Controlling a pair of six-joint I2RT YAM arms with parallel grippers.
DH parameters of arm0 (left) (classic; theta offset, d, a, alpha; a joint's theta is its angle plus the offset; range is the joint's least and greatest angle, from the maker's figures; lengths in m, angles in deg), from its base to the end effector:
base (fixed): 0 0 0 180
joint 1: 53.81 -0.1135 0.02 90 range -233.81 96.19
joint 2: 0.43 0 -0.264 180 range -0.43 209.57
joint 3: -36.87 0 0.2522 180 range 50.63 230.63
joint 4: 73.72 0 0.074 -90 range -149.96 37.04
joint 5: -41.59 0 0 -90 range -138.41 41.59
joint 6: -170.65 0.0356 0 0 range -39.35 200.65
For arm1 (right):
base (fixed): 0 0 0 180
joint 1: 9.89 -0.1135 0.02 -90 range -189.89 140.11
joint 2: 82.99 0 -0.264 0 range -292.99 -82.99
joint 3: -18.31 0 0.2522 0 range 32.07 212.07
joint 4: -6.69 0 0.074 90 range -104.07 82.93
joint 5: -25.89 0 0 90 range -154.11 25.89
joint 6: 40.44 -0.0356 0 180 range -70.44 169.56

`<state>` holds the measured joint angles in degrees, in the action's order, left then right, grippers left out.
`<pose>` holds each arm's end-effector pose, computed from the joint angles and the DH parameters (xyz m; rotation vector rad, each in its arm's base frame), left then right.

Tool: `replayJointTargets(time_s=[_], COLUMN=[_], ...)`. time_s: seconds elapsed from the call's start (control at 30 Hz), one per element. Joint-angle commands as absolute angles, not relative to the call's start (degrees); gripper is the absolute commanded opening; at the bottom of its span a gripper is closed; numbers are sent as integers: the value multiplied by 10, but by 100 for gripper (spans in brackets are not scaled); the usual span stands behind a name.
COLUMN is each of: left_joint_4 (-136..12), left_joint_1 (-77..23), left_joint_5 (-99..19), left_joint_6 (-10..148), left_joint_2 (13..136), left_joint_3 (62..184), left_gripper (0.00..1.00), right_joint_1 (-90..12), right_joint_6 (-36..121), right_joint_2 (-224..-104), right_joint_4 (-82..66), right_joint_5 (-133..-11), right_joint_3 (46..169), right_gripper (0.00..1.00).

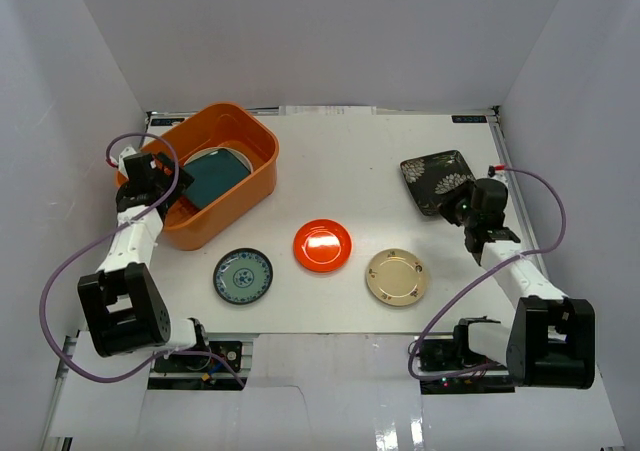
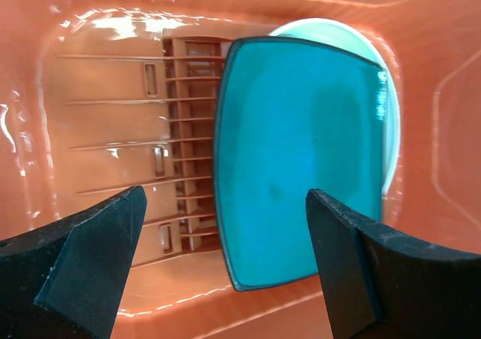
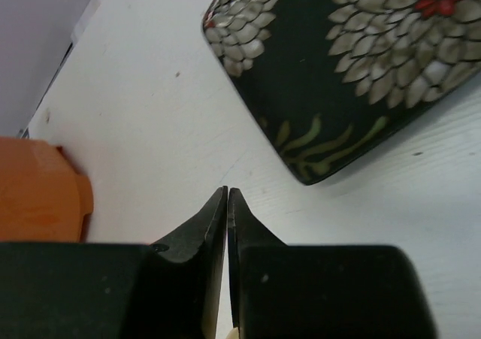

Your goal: Place the plates into the plastic bin on the countertop

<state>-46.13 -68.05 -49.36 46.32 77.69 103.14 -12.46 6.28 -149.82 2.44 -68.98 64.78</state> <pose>0.2878 0.0737 0.2504 -0.9394 2.0605 -0.1681 0.2517 0.0143 0.2229 0.6601 1.9400 0.5924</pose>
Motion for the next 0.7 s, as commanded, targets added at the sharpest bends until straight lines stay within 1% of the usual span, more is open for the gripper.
replayJointTargets(time_s=[0.0,0.03,0.07,0.1,0.13,0.17,0.23,0.27,0.33,0.37,0.4,0.5,0.53,0.63,0.67], left_joint_4=[-432,-433,-433,-444,-456,-467,-456,-445,-426,-424,-419,-394,-389,-393,-396], left_joint_1=[-651,-644,-635,-616,-610,-607,-607,-607,-607,-607,-607,-601,-596,-565,-557], left_joint_5=[-568,-583,-623,-642,-658,-660,-634,-625,-605,-599,-597,-612,-646,-736,-748], left_joint_6=[505,515,519,520,530,533,532,531,529,531,532,538,539,549,554], left_joint_2=[766,762,757,749,742,739,757,779,795,800,804,807,803,769,765], left_joint_3=[1061,1062,1059,1053,1044,1037,1047,1056,1071,1072,1073,1082,1083,1065,1065], left_gripper=[98,98,98,98,98,98,98,98,98,98,98,98,98,98,98], right_joint_1=[-74,-61,-49,-23,-10,-1,20,23,31,33,34,34,34,34,34], right_joint_6=[47,38,31,23,15,3,-6,-13,-19,-26,-30,-55,-65,-97,-104], right_joint_2=[-1488,-1493,-1495,-1498,-1501,-1511,-1526,-1544,-1576,-1588,-1601,-1645,-1669,-1723,-1733], right_joint_4=[40,43,50,57,68,80,112,120,150,159,162,202,228,262,274], right_joint_5=[-645,-645,-626,-632,-636,-636,-671,-686,-700,-705,-709,-718,-718,-718,-721], right_joint_3=[633,623,617,610,602,584,574,568,567,571,576,585,586,595,596], right_gripper=[8,8,8,11,16,30,44,55,65,73,77,79,79,75,72])
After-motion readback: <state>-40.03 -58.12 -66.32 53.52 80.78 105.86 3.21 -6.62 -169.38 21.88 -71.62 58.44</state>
